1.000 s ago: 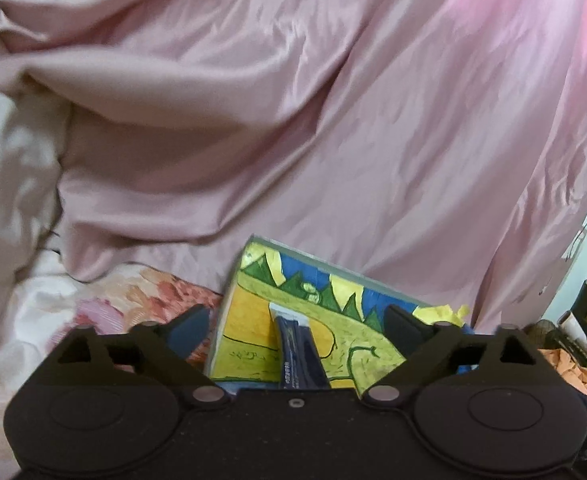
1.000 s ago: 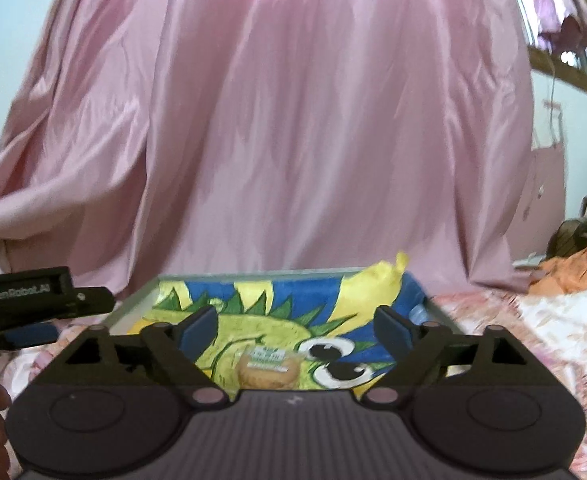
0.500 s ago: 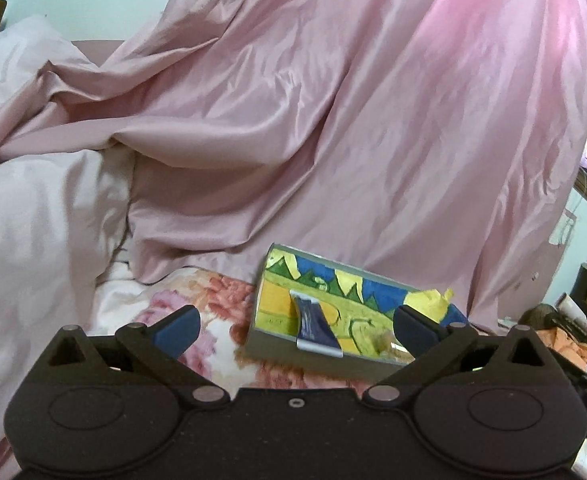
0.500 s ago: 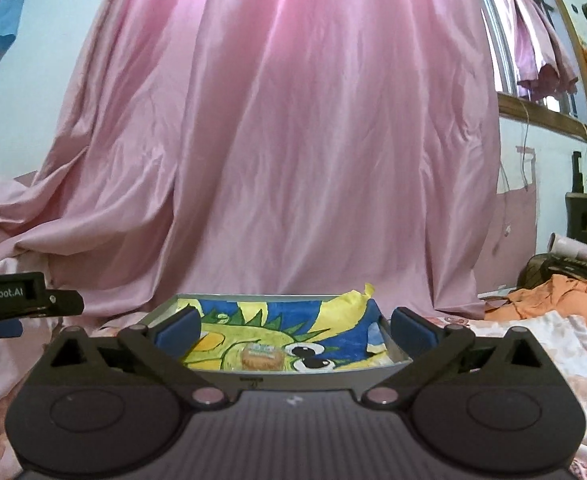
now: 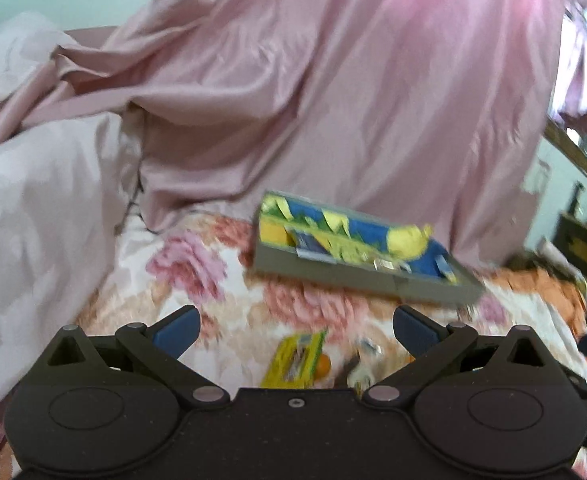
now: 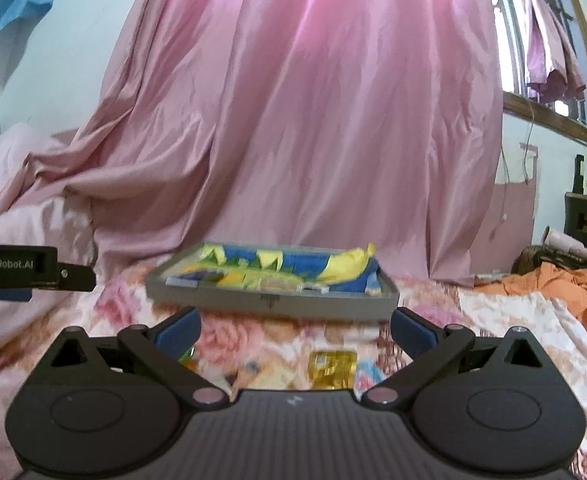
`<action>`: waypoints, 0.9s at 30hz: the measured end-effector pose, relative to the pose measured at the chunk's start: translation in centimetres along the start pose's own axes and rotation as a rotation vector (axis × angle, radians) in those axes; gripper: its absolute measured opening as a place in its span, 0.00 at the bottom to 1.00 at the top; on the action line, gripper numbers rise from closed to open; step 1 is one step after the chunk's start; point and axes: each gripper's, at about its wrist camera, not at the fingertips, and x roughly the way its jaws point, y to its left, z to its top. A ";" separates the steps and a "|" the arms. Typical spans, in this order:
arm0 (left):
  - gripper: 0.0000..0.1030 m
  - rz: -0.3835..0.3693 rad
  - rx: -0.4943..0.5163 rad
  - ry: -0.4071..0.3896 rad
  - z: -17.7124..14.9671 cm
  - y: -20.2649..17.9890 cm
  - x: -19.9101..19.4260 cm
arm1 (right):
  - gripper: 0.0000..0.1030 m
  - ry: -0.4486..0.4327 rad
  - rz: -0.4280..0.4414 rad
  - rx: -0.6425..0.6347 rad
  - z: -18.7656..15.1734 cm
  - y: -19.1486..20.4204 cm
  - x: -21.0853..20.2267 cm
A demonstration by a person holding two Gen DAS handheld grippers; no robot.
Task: Organize snacks
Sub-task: 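Lift both grippers out of the tray and return over the snacks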
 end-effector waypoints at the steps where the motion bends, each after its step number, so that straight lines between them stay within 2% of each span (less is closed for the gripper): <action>1: 0.99 -0.007 0.017 0.010 -0.4 0.1 -0.2 | 1.00 0.014 0.002 -0.008 -0.4 0.2 -0.3; 7: 0.99 -0.038 0.081 0.050 -2.1 0.6 -0.9 | 1.00 0.087 0.025 -0.040 -1.8 0.8 -1.3; 14: 0.99 -0.095 0.152 0.110 -3.2 -0.1 -0.3 | 1.00 0.195 0.069 -0.017 -3.2 0.9 -1.3; 20: 0.99 -0.127 0.181 0.182 -4.0 -0.1 1.2 | 1.00 0.285 0.089 -0.010 -4.5 1.1 -0.3; 27: 0.99 -0.129 0.216 0.261 -4.5 0.5 3.7 | 1.00 0.341 0.100 0.008 -5.5 1.1 0.5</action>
